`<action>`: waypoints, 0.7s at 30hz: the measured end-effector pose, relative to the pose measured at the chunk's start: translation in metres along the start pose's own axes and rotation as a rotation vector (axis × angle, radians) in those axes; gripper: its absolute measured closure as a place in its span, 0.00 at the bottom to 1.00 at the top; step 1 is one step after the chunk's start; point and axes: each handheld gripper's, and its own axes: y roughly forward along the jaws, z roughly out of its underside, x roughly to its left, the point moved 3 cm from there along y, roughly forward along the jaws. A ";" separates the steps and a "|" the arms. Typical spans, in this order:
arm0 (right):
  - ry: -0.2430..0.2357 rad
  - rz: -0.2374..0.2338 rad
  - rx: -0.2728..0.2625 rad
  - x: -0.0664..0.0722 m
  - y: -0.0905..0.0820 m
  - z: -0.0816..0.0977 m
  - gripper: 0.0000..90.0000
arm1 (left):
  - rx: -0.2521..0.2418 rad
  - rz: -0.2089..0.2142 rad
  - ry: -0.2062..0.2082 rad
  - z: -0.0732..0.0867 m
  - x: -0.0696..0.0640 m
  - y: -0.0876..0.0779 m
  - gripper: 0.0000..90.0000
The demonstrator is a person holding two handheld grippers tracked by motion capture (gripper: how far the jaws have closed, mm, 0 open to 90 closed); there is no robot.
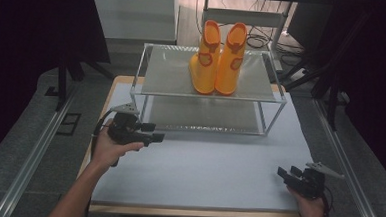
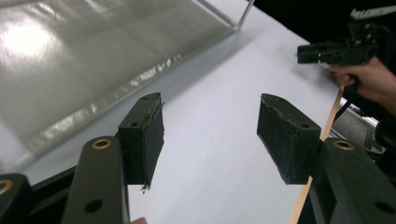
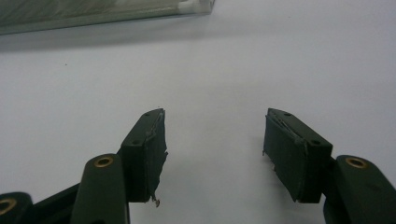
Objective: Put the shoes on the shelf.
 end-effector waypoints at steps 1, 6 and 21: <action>-0.001 0.000 0.000 0.000 0.000 0.000 0.42 | 0.005 -0.001 -0.003 0.004 0.001 0.000 0.46; -0.005 -0.001 0.004 0.001 0.001 0.000 0.42 | 0.018 -0.002 -0.028 0.020 0.005 0.000 0.45; -0.003 0.002 -0.004 0.001 0.000 -0.001 0.42 | 0.029 -0.016 -0.043 0.028 0.008 0.002 0.45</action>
